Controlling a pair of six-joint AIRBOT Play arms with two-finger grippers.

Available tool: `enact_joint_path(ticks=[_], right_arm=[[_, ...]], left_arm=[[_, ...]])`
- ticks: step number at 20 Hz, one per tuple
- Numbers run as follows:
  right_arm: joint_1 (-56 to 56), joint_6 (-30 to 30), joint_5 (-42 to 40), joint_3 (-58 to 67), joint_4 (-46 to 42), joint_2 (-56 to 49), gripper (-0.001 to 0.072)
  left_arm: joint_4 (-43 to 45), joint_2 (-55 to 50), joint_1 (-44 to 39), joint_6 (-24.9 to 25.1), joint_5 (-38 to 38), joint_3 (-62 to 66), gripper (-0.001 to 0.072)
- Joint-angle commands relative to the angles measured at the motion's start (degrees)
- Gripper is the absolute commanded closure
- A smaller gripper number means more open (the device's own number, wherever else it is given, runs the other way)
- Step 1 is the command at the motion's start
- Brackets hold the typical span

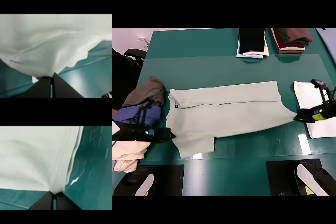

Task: Fold the shirts.

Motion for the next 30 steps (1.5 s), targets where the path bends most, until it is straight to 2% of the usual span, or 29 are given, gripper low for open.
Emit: enact_joint_path(ticks=[1,6,10,13,18,19,20,21,22,26,27,28,29,30], right_arm=[[0.1,0.7,-1.9,6.8,0.2,-5.6,0.0695],[2.3,2.7,-4.3,18.4,0.2,-19.6,0.0694],[7.3,5.0,-6.0,27.8,0.2,-30.0,0.0694],[10.2,7.1,-6.7,34.8,0.2,-37.2,0.0695],[12.1,7.1,-5.1,43.0,0.3,-46.2,0.0691],[12.1,7.0,-5.4,43.7,0.7,-47.0,0.0673],[11.8,6.9,-5.8,44.4,2.3,-47.5,0.0476],[11.0,6.3,-6.3,44.7,4.3,-47.6,0.0346],[9.8,4.3,-6.4,44.7,6.6,-47.6,0.0342],[3.4,0.9,-2.4,41.9,9.3,-47.2,0.0321],[1.4,0.7,-2.2,39.8,9.4,-47.2,0.0229],[-0.4,0.7,-2.5,37.5,9.9,-47.3,0.0184],[-2.4,-0.1,-3.0,35.0,12.2,-47.4,0.0184],[-3.8,-1.1,-3.5,32.9,14.6,-47.9,0.0185]], left_arm=[[2.4,-5.6,0.0,1.9,7.0,6.7,0.0682],[2.5,-28.9,0.0,9.5,15.5,21.0,0.0681],[3.2,-44.0,0.0,10.3,16.2,35.1,0.0681],[3.2,-49.6,0.0,10.3,18.7,39.8,0.068],[3.3,-50.6,0.0,10.2,21.4,40.6,0.0677],[3.3,-50.6,0.0,10.2,21.4,40.6,0.048],[3.3,-50.6,0.0,10.0,21.4,40.6,0.0241],[3.3,-50.6,0.0,9.7,21.1,40.6,0.023],[3.2,-50.6,0.0,9.7,20.5,40.6,0.0229],[2.6,-50.1,0.0,9.7,16.7,40.6,0.023],[2.3,-50.1,0.0,9.7,16.2,40.6,0.0282],[1.8,-50.1,0.0,9.8,16.0,40.6,0.0561],[1.2,-50.1,0.0,10.0,16.1,40.6,0.0674],[0.2,-50.1,0.0,10.0,16.2,40.6,0.068]])
